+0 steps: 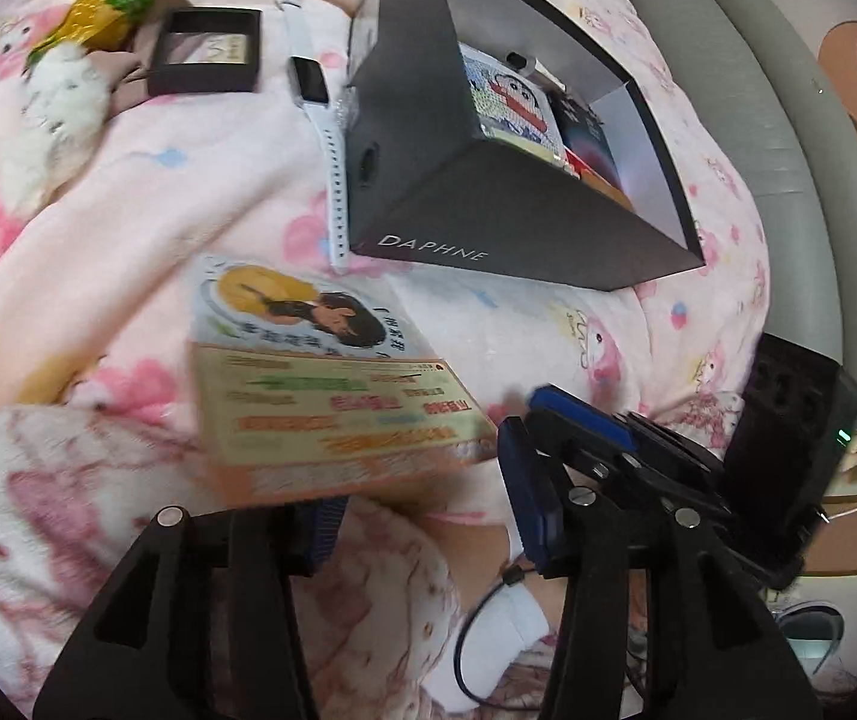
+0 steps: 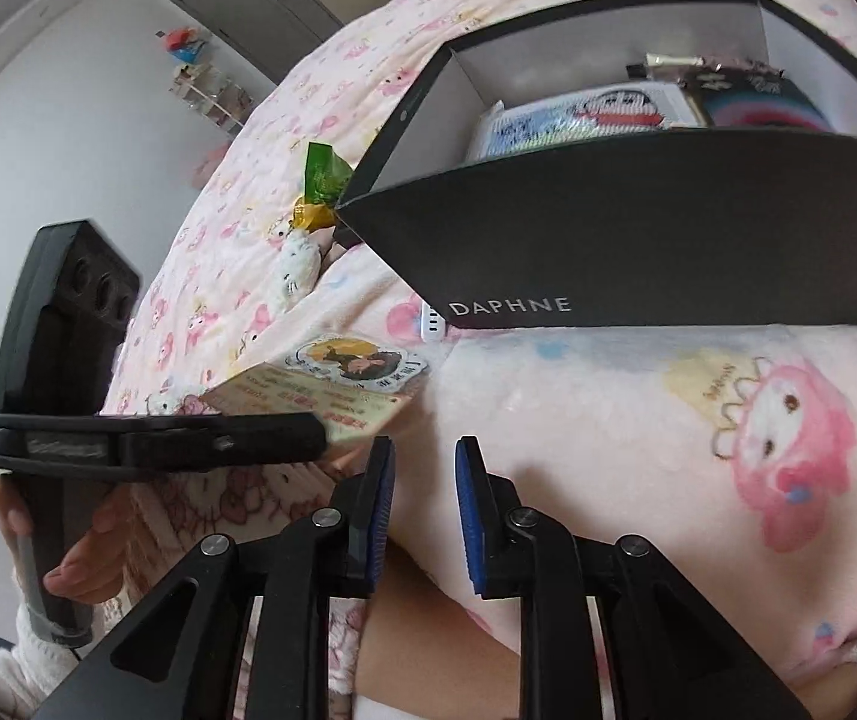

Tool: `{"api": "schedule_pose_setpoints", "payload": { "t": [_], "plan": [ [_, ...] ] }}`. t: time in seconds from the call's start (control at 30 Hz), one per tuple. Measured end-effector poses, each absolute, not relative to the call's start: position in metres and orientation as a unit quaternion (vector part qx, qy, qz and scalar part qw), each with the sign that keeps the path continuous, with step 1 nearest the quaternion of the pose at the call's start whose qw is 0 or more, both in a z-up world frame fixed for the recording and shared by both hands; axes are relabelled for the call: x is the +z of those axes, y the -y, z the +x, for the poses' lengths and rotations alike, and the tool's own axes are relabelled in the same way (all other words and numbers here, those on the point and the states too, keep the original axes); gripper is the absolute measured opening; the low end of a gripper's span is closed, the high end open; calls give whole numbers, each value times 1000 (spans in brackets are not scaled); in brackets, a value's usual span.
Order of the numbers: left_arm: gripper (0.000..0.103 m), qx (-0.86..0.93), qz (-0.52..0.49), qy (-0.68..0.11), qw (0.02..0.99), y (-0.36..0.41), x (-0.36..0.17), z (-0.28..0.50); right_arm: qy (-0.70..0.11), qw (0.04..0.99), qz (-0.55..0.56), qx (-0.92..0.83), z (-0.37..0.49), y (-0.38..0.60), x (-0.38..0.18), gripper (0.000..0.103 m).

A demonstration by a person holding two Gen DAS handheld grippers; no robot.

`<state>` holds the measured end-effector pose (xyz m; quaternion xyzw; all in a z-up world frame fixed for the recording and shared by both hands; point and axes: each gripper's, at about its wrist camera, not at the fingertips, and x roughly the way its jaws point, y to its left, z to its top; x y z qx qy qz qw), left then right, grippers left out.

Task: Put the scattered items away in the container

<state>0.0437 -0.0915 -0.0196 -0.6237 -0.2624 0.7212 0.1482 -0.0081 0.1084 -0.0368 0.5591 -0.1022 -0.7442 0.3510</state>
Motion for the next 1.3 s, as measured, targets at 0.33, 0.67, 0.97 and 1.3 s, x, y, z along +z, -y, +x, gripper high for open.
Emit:
{"api": "schedule_pose_setpoints", "payload": {
  "t": [0.33, 0.67, 0.97, 1.3],
  "plan": [
    [48, 774, -581, 241, 70, 147, 8, 35, 134, 356, 575, -724, -19, -87, -42, 25],
    [48, 733, -630, 245, 69, 169, -31, -3, 116, 341, 617, -700, -20, -66, -70, 39],
    [38, 731, -660, 157, 78, 121, -39, 5, 175, 398, 588, -683, -25, -77, -74, 26],
    [38, 769, -573, 191, 209, 41, -5, 11, 155, 342, 525, -764, -6, -174, -18, 26]
  ]
}}
